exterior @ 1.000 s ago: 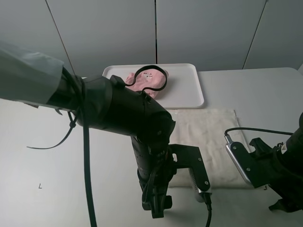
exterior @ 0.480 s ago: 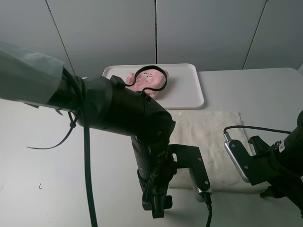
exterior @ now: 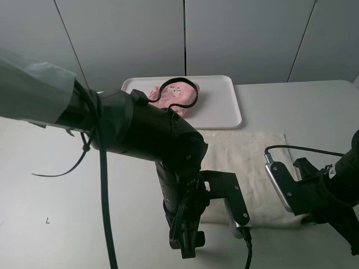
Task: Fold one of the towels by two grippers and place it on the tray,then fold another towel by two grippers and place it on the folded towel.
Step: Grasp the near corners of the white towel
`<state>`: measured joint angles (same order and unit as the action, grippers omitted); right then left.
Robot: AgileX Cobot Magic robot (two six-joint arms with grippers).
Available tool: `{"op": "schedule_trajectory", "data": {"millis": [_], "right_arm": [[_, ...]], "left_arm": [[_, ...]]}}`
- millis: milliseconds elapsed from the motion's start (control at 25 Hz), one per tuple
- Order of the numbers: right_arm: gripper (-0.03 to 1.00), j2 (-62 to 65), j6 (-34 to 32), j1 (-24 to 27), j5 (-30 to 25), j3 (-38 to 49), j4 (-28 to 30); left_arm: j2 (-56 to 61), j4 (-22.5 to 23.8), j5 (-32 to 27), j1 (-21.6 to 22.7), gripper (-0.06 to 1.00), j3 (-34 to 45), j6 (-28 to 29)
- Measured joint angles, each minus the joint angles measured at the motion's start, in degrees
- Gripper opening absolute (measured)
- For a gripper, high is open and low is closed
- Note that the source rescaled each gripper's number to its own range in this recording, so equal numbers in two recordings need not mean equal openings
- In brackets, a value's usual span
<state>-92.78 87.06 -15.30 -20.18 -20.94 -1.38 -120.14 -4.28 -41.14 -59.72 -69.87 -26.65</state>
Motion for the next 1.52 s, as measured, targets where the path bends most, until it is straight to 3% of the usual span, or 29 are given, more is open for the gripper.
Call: {"op": "schedule_trajectory", "data": {"millis": [360,640,880,960,1160,1320,1360,1520], "right_arm": [[0.01,0.0,0.0,0.0,0.2,0.0,0.0],[0.01,0.0,-0.5,0.0,0.2,0.0,0.0],[0.01,0.0,-0.6,0.0,0.2,0.0,0.0],[0.01,0.0,-0.6,0.0,0.3,0.0,0.0],[0.0,0.0,-0.9,0.0,0.3,0.0,-0.1],[0.01,0.0,-0.9,0.0,0.3,0.0,-0.9],[0.01,0.0,-1.0,0.0,0.3,0.0,-0.9],[0.01,0.0,-1.1,0.0,0.3,0.0,-1.0]], "left_arm": [[0.0,0.1,1.8,0.0,0.99,0.0,1.5],[-0.5,4.6,3.0,0.0,0.99,0.0,3.5],[-0.6,5.6,3.3,-0.1,0.97,0.0,4.0],[-0.6,5.8,3.4,-0.1,0.89,0.0,4.2],[-0.7,6.6,4.4,-0.1,0.37,0.0,4.6],[-0.7,7.1,6.1,-0.1,0.07,0.0,8.8],[-0.7,7.4,6.3,-0.1,0.02,0.0,10.0],[-0.7,7.8,6.4,-0.1,0.0,0.0,12.4]]}}
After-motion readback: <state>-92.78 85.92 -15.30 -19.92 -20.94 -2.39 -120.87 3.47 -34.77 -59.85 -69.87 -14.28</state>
